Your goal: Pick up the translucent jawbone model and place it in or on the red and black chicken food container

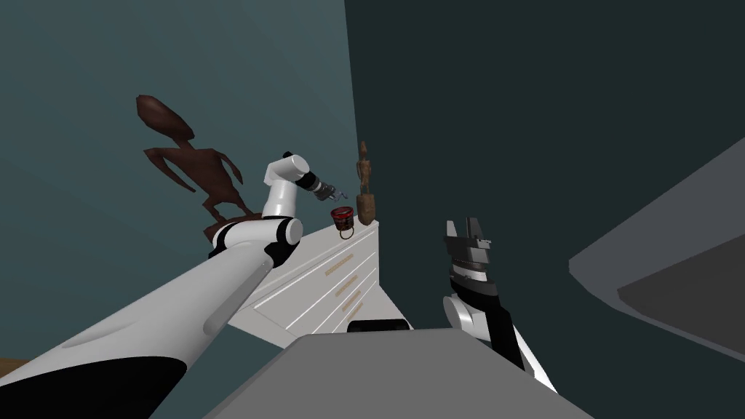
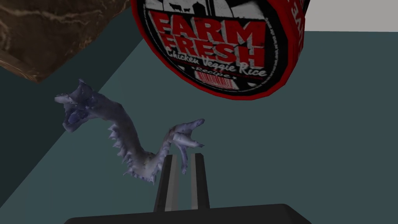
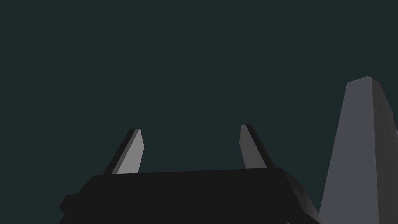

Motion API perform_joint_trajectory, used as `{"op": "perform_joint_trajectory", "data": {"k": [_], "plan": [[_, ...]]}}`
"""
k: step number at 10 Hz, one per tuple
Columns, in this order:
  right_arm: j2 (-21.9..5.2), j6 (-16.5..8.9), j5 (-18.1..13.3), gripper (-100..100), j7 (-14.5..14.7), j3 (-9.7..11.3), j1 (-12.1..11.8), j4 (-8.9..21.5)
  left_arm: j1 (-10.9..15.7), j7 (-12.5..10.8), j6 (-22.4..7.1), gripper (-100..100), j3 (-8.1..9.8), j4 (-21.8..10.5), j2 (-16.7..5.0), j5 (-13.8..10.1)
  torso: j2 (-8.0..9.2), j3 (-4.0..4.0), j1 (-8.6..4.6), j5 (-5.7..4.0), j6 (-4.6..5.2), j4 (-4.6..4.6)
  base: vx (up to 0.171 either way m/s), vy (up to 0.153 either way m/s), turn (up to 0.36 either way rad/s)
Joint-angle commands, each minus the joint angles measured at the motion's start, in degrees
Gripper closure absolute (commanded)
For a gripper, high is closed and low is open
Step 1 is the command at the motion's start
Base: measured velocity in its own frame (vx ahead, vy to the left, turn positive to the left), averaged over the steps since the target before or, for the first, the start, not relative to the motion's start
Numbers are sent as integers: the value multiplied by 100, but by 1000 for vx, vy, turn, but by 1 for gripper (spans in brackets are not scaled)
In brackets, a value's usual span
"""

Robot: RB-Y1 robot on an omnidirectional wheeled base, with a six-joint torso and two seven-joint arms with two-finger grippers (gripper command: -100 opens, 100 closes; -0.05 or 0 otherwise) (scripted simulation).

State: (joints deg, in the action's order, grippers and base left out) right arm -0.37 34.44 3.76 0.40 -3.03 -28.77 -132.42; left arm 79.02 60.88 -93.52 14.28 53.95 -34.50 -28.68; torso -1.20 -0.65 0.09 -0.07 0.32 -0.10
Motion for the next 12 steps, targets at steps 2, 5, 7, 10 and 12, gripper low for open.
{"op": "perform_joint_trajectory", "data": {"k": [2,5,7,10,12], "plan": [[0,0,0,0,0,0,0,0,0,0,0,-100,0,1,0,0,4,2,1,1,0,1,0,0,0],[0,0,0,0,0,0,0,0,0,0,0,-100,0,1,0,0,7,4,1,1,0,2,0,0,0],[0,0,0,0,0,0,0,0,149,-7,-173,-100,26,39,-65,-12,7,4,1,1,0,2,3,-7,22],[0,0,0,0,0,0,0,0,447,-21,-520,-100,78,115,-195,-37,5,4,-8,-2,-1,2,17,-23,47],[0,0,0,0,0,0,0,0,596,-28,-693,-100,104,153,-260,-50,4,3,-10,-3,0,2,16,-25,38]]}}
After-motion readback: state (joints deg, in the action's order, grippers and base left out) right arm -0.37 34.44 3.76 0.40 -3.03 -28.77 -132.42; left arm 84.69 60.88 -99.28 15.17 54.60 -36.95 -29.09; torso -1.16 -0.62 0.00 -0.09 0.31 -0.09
